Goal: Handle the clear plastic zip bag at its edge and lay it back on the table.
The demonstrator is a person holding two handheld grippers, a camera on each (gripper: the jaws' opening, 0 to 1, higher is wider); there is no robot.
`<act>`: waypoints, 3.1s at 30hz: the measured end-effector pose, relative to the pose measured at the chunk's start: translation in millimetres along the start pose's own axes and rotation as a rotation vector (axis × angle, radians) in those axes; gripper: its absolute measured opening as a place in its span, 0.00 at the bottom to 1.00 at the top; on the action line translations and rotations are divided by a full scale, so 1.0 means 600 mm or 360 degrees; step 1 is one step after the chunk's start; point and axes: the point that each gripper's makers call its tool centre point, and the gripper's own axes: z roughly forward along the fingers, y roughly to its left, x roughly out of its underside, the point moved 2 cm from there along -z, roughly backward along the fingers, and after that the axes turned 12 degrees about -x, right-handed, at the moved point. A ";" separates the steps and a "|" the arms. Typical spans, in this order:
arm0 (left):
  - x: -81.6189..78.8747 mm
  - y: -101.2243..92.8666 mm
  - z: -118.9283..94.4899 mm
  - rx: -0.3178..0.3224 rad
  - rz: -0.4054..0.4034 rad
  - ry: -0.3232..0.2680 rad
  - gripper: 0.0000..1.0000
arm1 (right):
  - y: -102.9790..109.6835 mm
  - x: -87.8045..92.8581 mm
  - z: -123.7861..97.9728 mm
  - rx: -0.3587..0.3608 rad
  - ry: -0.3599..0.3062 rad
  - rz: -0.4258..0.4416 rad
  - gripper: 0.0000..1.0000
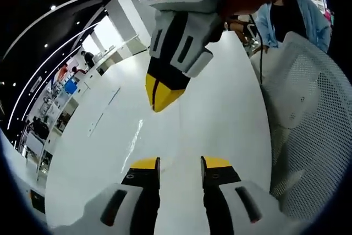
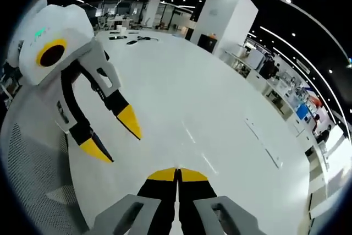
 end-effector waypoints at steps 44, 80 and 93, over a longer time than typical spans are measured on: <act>0.097 0.019 -0.067 -0.0161 -0.0413 0.0109 0.38 | -0.093 0.048 0.051 0.0230 0.0150 0.0177 0.00; 0.099 0.030 -0.065 -0.0177 -0.0428 0.0107 0.34 | -0.103 0.059 0.084 0.0103 0.0272 0.0165 0.00; 0.101 0.025 -0.069 -0.0172 -0.0432 0.0112 0.34 | -0.086 0.062 0.086 0.0021 0.0262 0.0076 0.06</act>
